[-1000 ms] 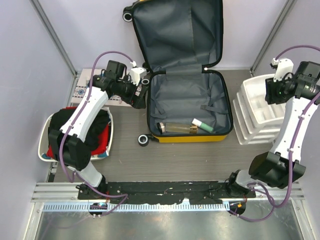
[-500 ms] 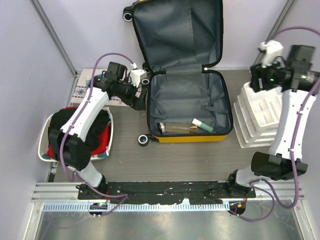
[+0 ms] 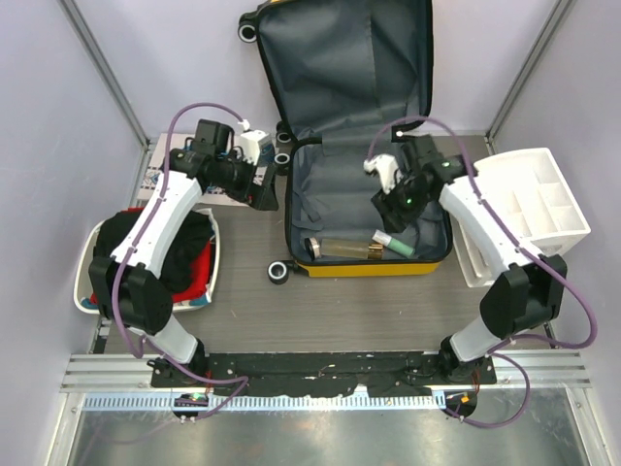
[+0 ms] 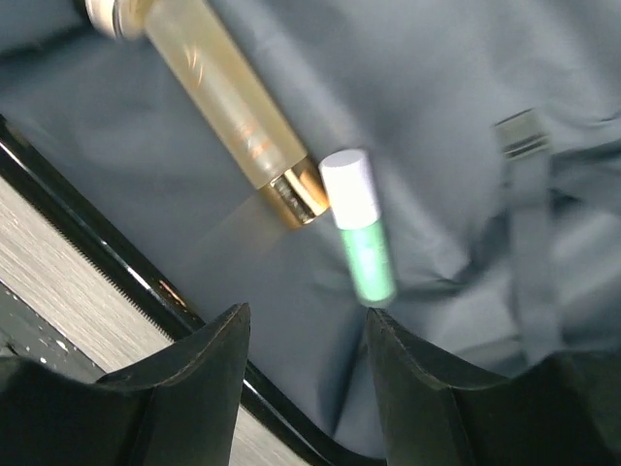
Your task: Open, take out, and arrange the luggage
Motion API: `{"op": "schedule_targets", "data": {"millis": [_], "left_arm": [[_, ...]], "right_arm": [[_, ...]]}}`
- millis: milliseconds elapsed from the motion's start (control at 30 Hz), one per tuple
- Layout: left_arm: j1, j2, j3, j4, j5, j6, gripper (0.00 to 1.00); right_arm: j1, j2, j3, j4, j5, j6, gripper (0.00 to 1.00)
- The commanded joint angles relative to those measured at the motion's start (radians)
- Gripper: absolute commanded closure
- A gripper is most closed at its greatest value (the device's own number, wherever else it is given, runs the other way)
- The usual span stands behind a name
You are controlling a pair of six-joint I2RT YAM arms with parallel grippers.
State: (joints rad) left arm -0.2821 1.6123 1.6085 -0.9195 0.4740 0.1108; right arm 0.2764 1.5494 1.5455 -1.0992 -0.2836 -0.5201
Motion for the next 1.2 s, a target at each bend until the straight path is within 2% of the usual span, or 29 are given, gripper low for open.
{"op": "schedule_targets", "data": {"millis": [0, 200, 400, 633, 900, 1067, 1100, 1167], "left_arm": [[0.060, -0.019, 0.014, 0.044, 0.100, -0.100, 0.07], [0.090, -0.028, -0.007, 0.048, 0.104, -0.126, 0.08], [0.090, -0.003, 0.013, 0.047, 0.097, -0.128, 0.08], [0.090, 0.018, 0.030, 0.053, 0.083, -0.123, 0.08], [0.090, 0.012, 0.021, 0.050, 0.072, -0.115, 0.08], [0.090, 0.008, 0.021, 0.048, 0.069, -0.115, 0.08], [0.090, 0.006, 0.019, 0.048, 0.069, -0.115, 0.08], [0.090, 0.003, 0.019, 0.047, 0.069, -0.115, 0.08]], "right_arm": [[0.078, -0.005, -0.172, 0.162, 0.084, 0.002, 0.43], [0.121, 0.044, -0.283, 0.298, 0.150, 0.025, 0.43], [0.129, 0.161, -0.237, 0.352, 0.228, 0.026, 0.44], [0.133, 0.247, -0.208, 0.370, 0.257, 0.009, 0.44], [0.145, 0.298, -0.206, 0.401, 0.328, 0.020, 0.51], [0.147, 0.298, -0.206, 0.377, 0.363, -0.014, 0.52], [0.145, 0.291, -0.205, 0.378, 0.363, -0.018, 0.66], [0.147, 0.268, -0.177, 0.369, 0.354, -0.017, 0.83]]}}
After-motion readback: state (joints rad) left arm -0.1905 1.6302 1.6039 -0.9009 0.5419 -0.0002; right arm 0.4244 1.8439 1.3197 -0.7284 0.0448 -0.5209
